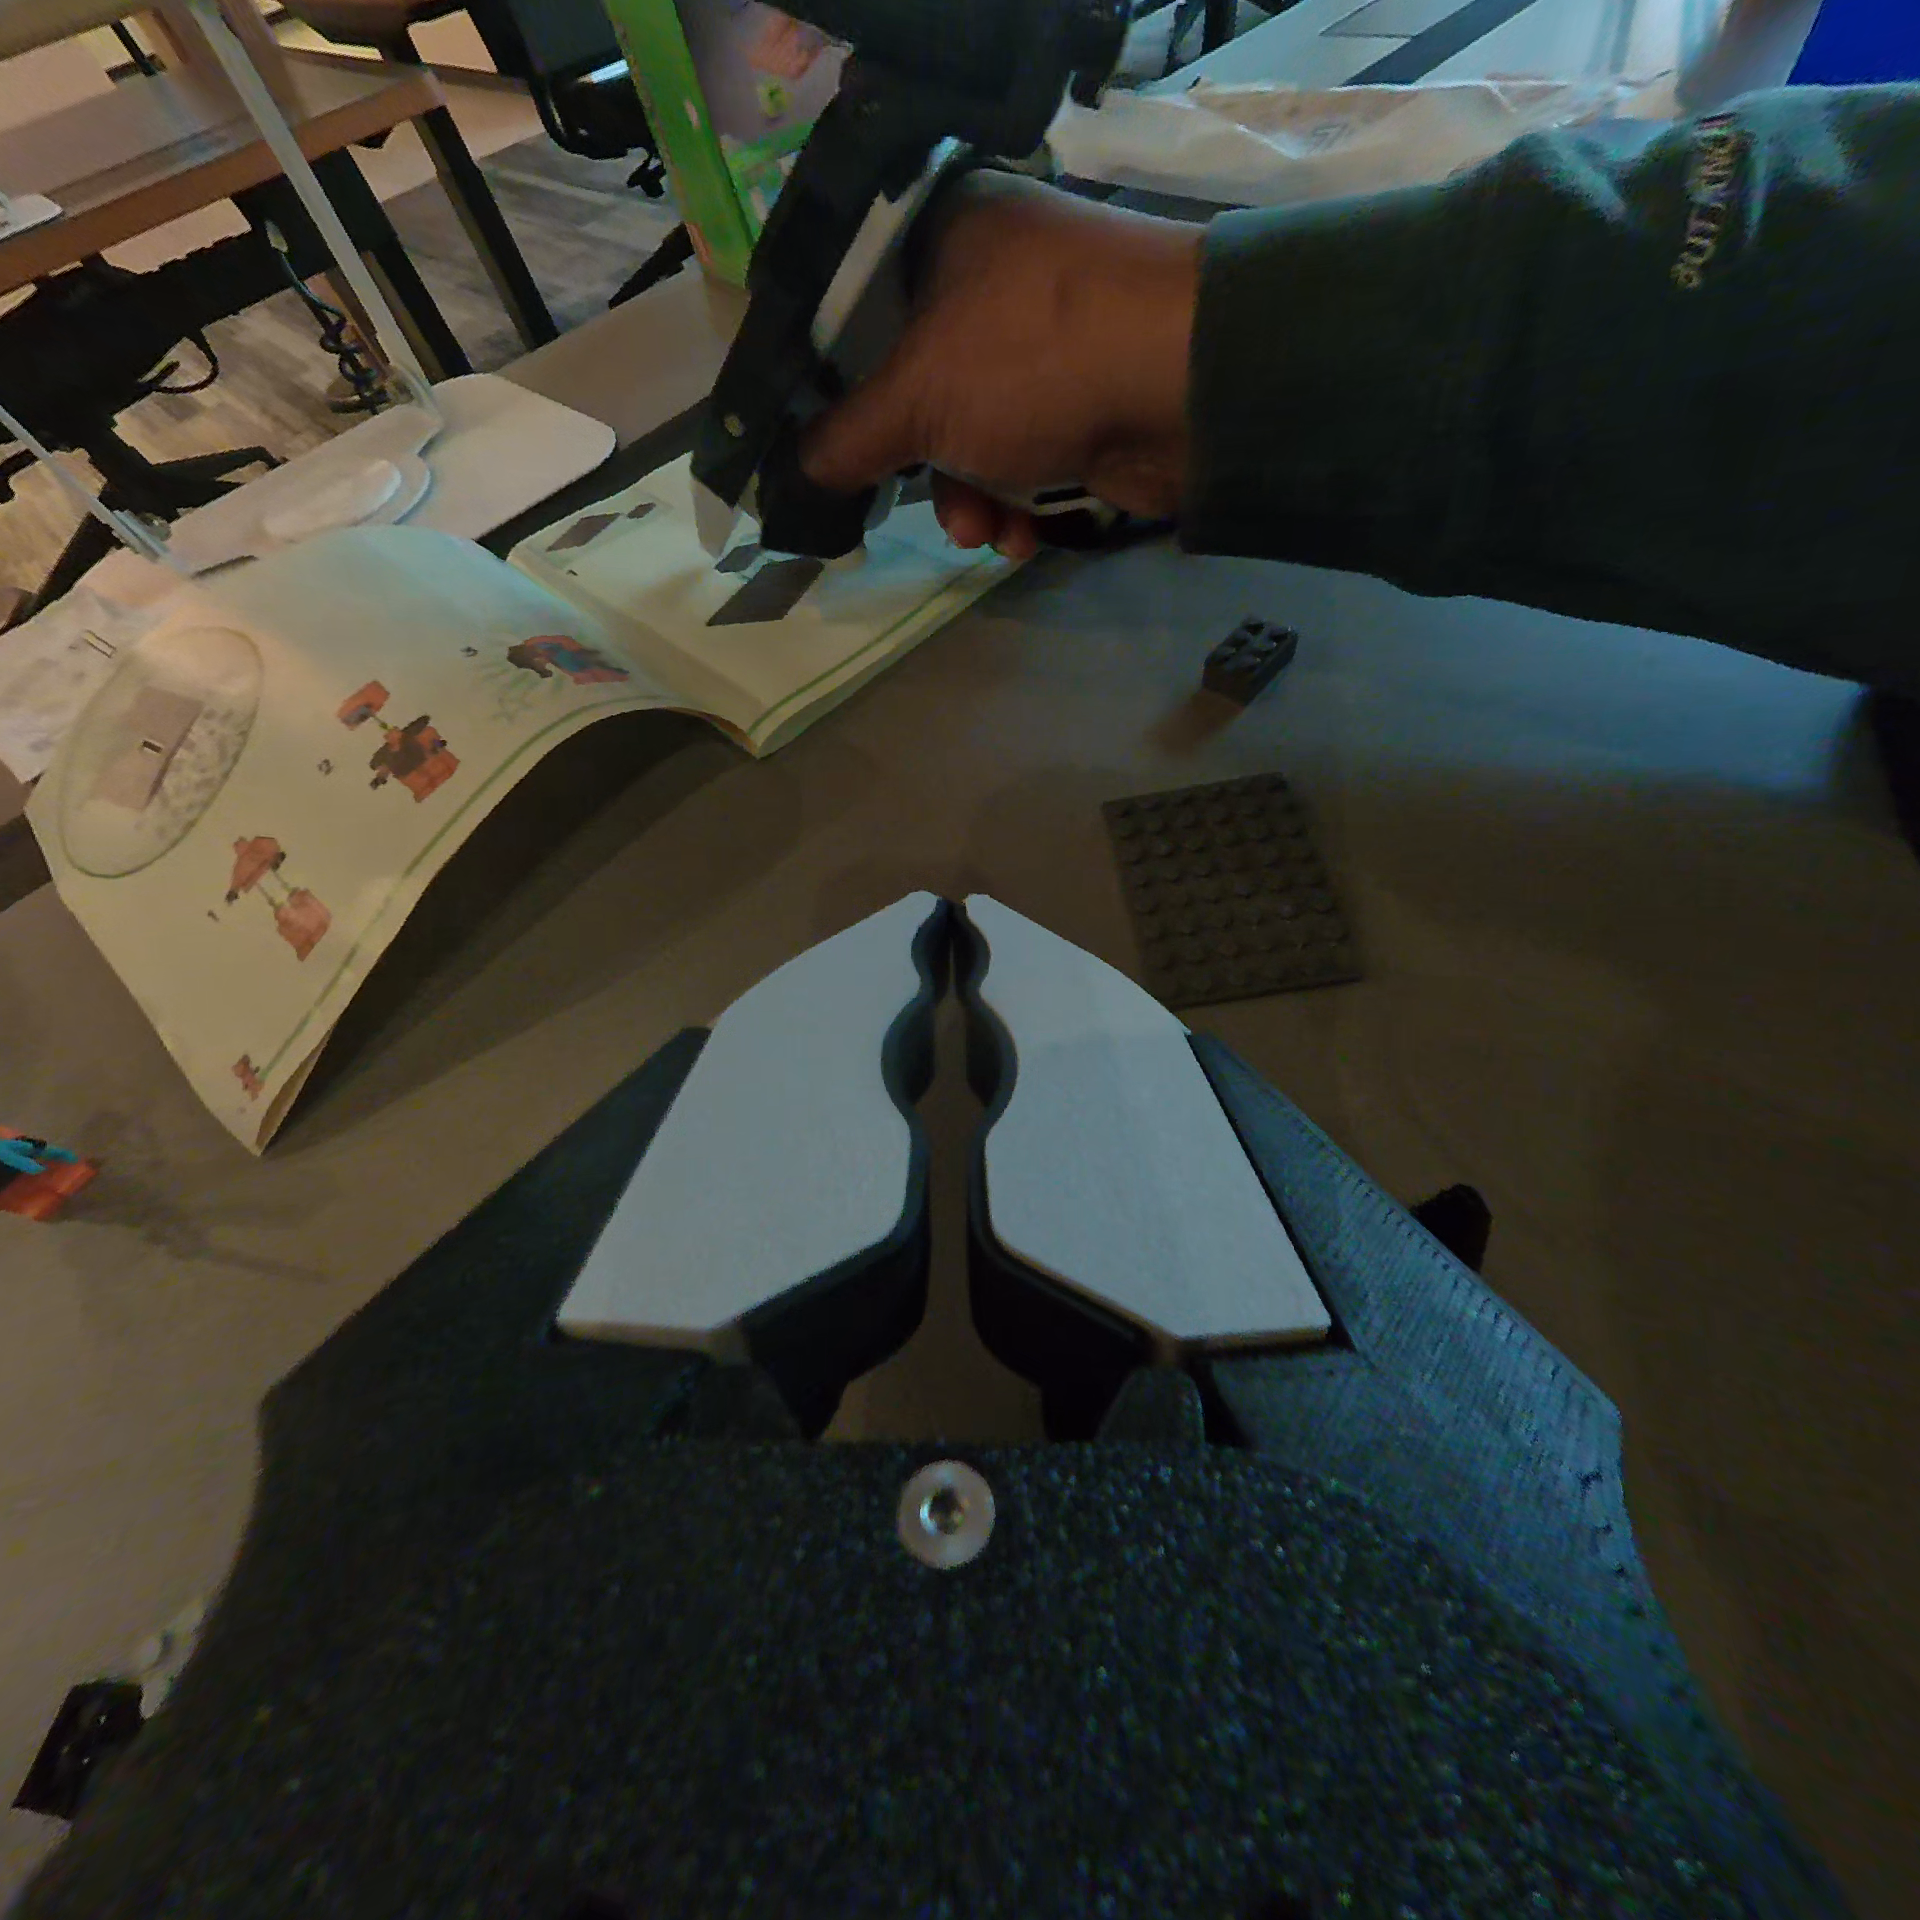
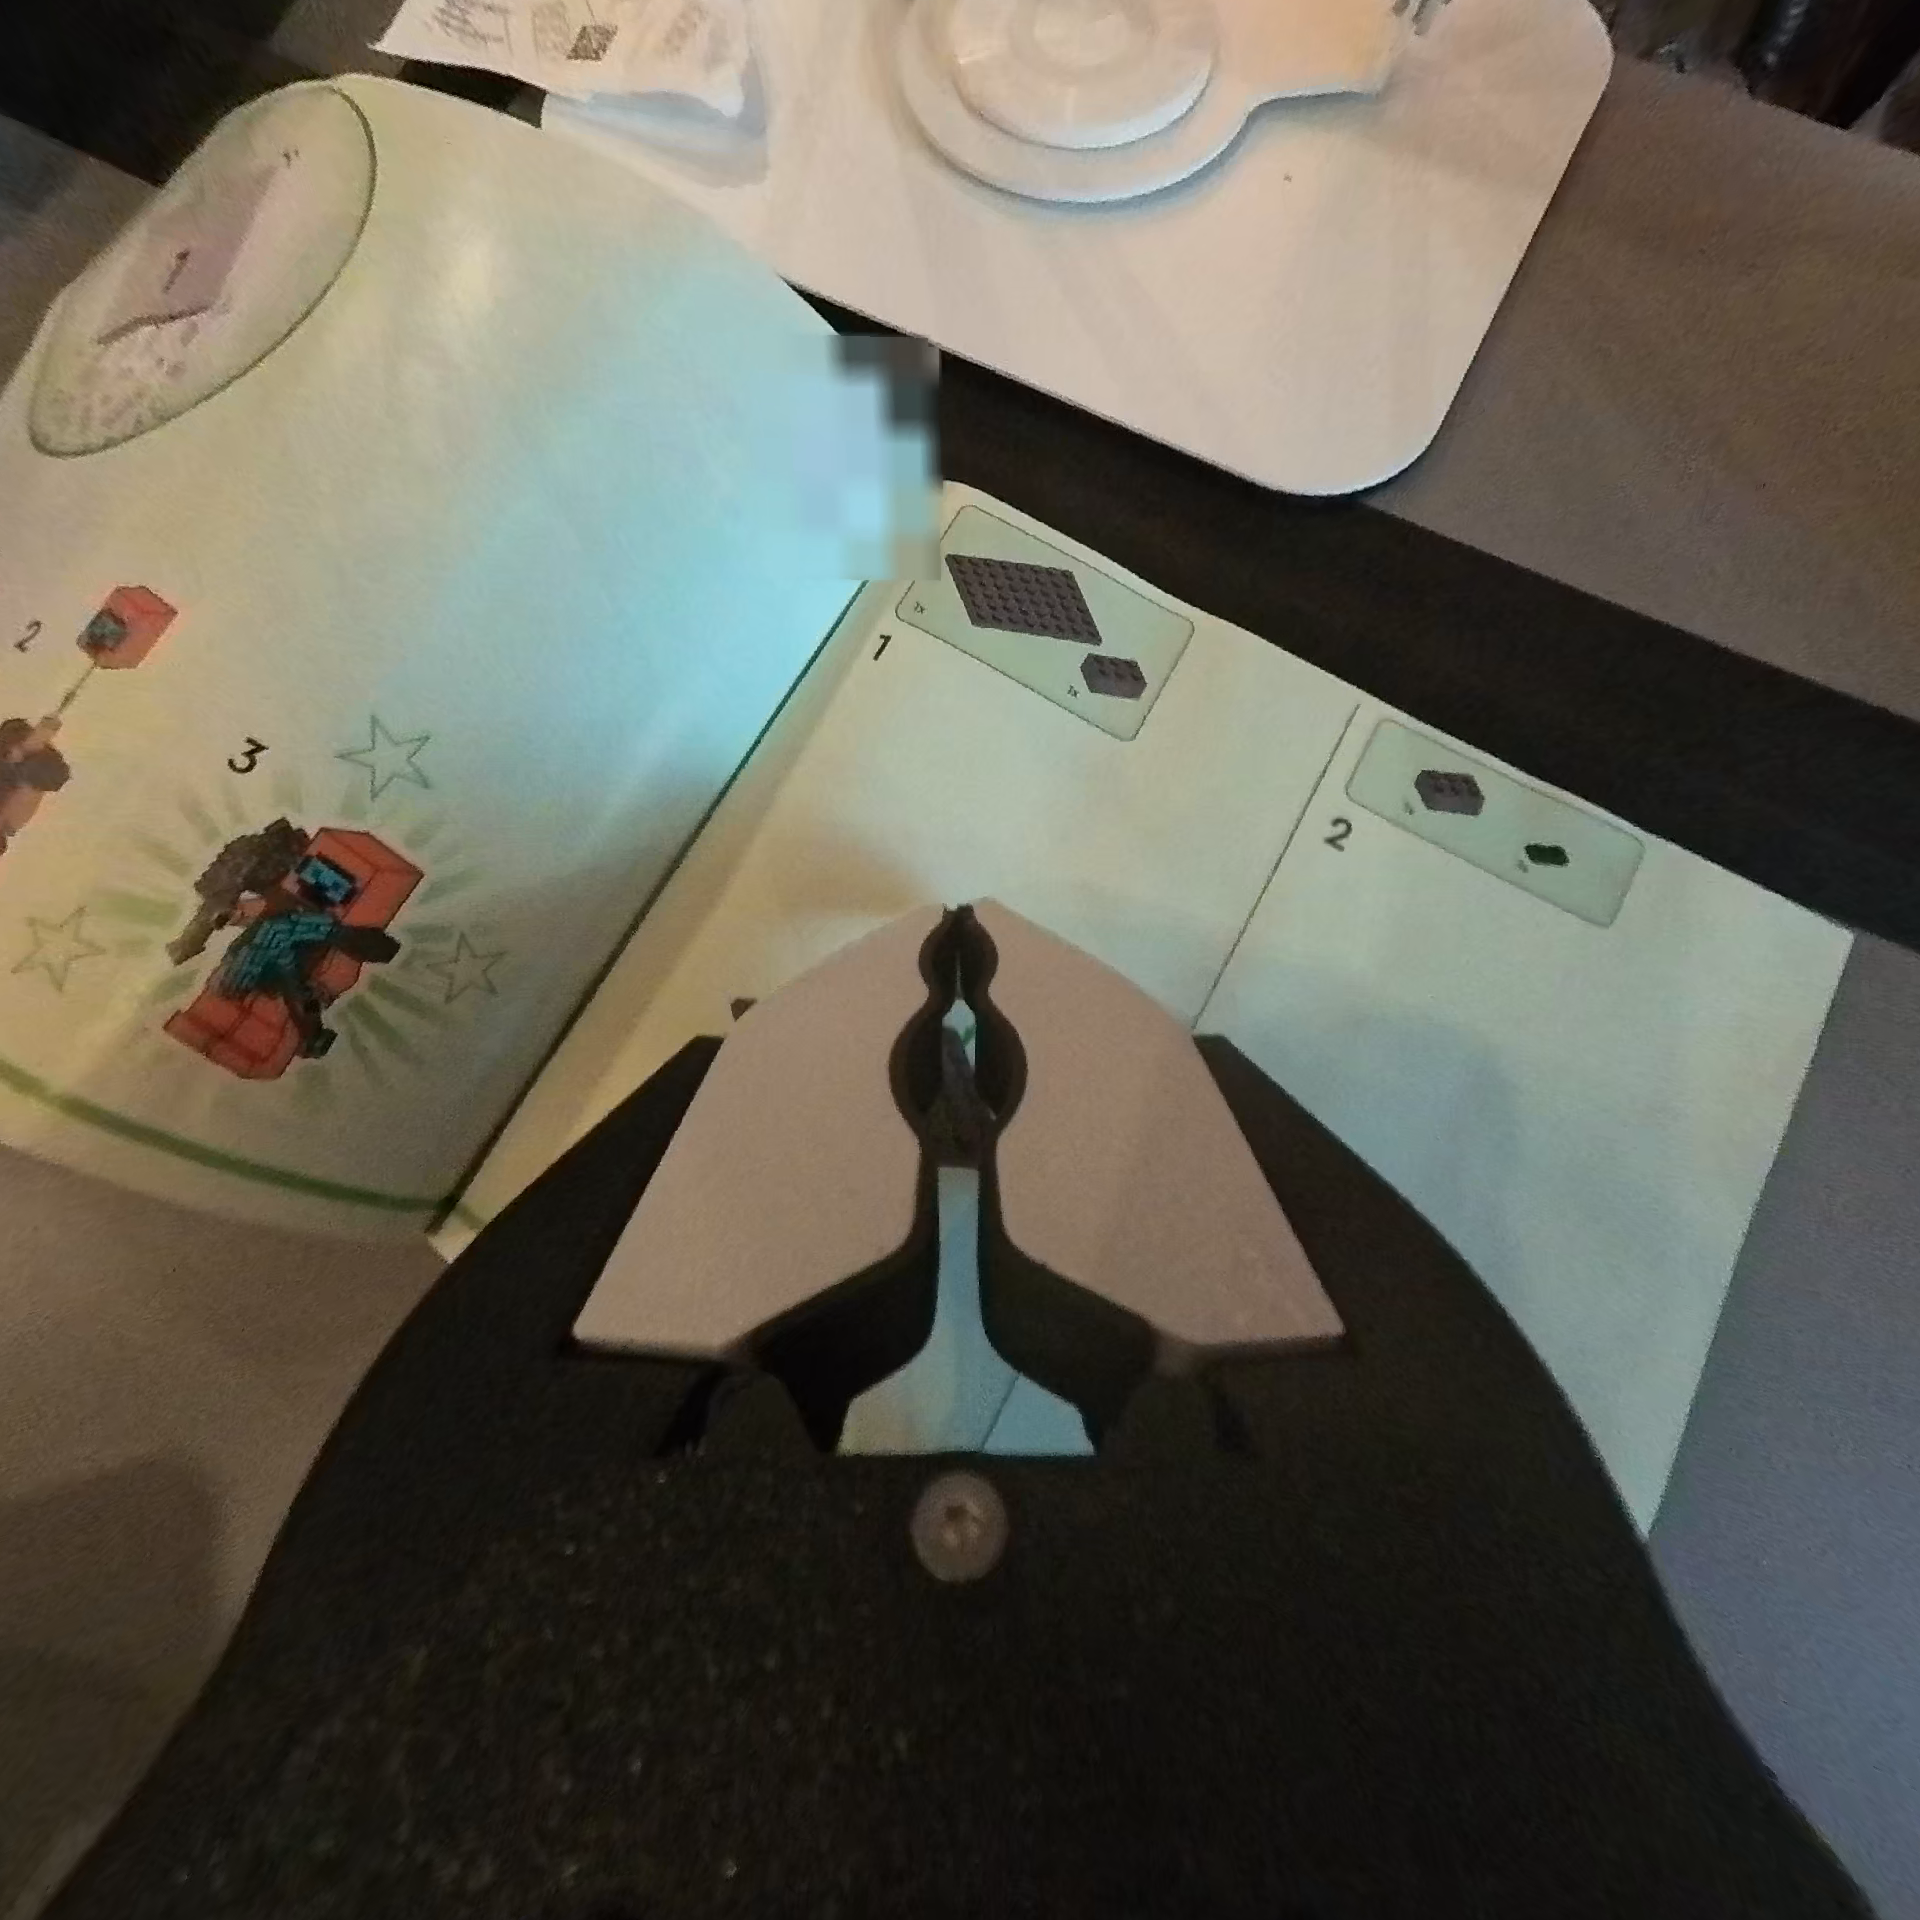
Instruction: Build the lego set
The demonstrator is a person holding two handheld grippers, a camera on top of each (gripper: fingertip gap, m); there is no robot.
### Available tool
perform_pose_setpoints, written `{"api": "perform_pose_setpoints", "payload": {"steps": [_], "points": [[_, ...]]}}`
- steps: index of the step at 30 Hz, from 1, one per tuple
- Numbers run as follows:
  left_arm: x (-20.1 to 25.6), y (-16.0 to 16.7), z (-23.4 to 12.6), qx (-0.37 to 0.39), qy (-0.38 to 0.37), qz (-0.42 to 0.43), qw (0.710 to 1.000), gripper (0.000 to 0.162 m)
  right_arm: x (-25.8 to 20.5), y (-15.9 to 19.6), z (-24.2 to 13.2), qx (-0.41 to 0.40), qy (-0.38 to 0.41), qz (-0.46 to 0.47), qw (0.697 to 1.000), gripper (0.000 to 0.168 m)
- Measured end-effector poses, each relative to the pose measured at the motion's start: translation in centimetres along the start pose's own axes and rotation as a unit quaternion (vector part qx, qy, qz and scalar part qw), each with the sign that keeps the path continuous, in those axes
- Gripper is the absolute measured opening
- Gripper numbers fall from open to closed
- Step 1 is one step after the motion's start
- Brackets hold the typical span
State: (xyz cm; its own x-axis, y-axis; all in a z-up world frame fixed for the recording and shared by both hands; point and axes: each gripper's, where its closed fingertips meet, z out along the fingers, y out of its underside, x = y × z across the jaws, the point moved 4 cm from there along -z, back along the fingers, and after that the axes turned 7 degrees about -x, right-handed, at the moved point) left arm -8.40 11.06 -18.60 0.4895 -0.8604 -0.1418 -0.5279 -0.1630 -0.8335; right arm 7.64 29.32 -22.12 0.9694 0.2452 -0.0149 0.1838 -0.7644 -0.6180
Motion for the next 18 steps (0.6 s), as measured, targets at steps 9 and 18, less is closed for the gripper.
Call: {"api": "perform_pose_setpoints", "payload": {"steps": [9,18], "points": [[0.0,0.1,0.0,-0.003,0.005,-0.001,1.000,0.000,0.0,0.0,0.4,-0.020,0.003,-0.018,1.000,0.000],[-0.1,0.2,0.0,-0.004,0.006,0.000,1.000,0.000,0.4,0.6,-0.7,-0.020,-0.008,-0.062,0.998,0.000]]}}
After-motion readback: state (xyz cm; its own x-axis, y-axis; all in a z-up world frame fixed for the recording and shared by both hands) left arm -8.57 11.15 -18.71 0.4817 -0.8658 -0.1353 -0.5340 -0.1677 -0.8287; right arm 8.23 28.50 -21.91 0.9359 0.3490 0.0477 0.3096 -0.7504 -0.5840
